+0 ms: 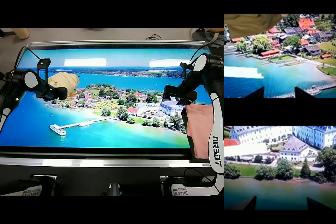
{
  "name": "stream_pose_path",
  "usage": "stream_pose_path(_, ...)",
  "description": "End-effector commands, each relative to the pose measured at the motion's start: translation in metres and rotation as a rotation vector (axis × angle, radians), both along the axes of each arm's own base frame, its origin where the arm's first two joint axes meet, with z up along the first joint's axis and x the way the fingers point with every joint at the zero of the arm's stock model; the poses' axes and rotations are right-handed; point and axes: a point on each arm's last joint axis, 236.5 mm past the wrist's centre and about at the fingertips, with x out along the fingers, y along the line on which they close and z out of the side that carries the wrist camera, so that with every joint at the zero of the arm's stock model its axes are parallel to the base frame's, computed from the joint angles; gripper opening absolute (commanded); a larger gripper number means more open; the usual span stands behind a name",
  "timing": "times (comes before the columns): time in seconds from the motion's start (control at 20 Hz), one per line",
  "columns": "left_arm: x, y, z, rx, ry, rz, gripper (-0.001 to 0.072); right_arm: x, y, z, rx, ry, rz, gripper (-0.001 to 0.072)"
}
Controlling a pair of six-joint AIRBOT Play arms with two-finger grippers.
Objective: Fold the shirts.
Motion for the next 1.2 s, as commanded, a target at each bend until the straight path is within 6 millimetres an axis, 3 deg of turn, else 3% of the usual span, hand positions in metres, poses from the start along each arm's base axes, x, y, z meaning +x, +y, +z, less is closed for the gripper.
stream_pose_path(0.0, 0.000, 0.000, 0.000, 0.000, 0.000, -0.001, 0.0479, 0.000, 0.000, 0.000, 0.000, 0.000, -0.001, 0.0681)
stream_pose_path(0.65, 0.001, -0.001, 0.001, -0.004, -0.006, 0.003, 0.0480, 0.001, 0.000, 0.000, 0.002, -0.004, -0.006, 0.0681)
stream_pose_path(0.75, 0.022, -0.006, 0.008, -0.027, -0.097, 0.002, 0.0479, 0.013, 0.001, 0.001, 0.008, -0.052, -0.015, 0.0681)
stream_pose_path(0.95, 0.034, -0.008, 0.006, -0.033, -0.134, 0.002, 0.0477, 0.038, 0.000, 0.006, 0.003, -0.161, -0.026, 0.0680)
stream_pose_path(1.05, 0.060, -0.011, 0.009, -0.045, -0.232, 0.002, 0.0478, 0.055, -0.002, 0.010, 0.001, -0.232, -0.035, 0.0681)
stream_pose_path(1.15, 0.101, -0.007, 0.003, -0.075, -0.338, 0.043, 0.0521, 0.067, -0.002, 0.014, 0.000, -0.284, -0.041, 0.0680)
